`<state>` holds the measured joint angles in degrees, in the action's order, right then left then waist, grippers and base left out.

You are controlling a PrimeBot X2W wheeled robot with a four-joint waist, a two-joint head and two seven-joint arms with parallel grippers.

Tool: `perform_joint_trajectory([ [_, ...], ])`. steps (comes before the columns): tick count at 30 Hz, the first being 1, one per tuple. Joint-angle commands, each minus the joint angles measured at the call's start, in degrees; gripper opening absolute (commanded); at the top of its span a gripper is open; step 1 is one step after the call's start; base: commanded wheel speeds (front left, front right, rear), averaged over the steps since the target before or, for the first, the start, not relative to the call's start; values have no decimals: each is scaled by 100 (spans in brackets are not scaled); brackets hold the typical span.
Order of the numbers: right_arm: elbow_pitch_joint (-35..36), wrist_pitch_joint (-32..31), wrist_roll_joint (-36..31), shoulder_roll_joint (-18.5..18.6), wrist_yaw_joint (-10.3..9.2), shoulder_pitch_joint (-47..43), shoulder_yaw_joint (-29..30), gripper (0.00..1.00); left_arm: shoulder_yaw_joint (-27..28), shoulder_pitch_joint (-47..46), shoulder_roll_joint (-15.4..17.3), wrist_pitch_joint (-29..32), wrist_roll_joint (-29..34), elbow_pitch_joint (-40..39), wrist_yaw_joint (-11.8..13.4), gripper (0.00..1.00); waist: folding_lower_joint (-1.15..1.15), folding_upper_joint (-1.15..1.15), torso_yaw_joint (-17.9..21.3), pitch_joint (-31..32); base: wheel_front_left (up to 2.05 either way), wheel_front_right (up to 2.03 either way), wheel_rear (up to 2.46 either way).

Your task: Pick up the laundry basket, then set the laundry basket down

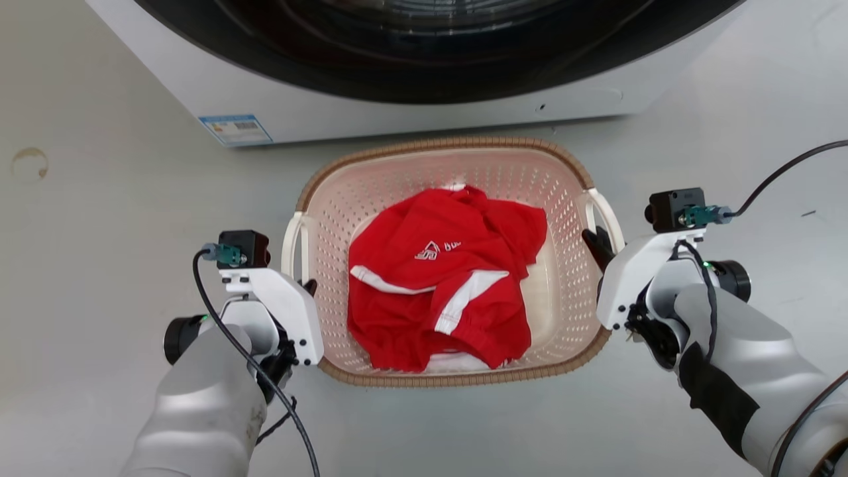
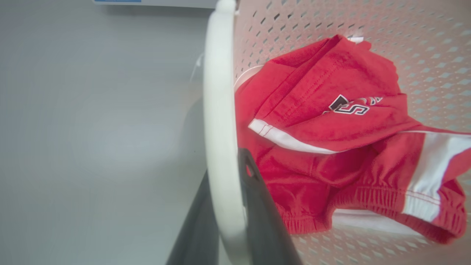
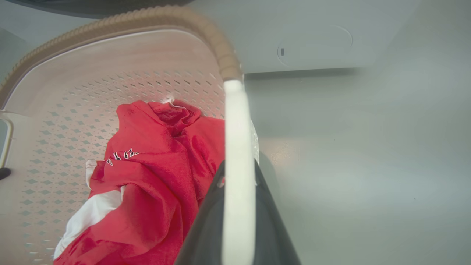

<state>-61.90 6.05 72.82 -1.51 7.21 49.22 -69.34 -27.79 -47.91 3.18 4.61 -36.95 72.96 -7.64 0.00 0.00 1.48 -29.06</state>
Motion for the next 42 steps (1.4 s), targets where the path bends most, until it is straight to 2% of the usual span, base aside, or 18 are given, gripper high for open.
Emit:
perform_joint_trajectory([
  [1,-130,4,61,439,28,-217,-45,0,119,245,749,70,-29,99,219,0,0,0,24,294,0,0,0],
  [15,-210,-497,130,439,28,-907,-335,0,70,1086,815,500,-162,100,280,0,0,0,11,1635,0,0,0],
  [25,-378,-908,220,439,28,-1455,-377,0,25,1593,939,1020,-258,100,302,0,0,0,-31,2607,0,0,0],
  [31,-450,-1103,258,439,28,-1562,-386,0,-6,1672,1018,1253,-289,100,320,0,0,0,-27,2753,0,0,0],
  [42,-476,-1048,198,439,28,-1510,-395,0,-83,1637,989,1167,-295,100,334,0,0,0,-97,2754,0,0,0],
])
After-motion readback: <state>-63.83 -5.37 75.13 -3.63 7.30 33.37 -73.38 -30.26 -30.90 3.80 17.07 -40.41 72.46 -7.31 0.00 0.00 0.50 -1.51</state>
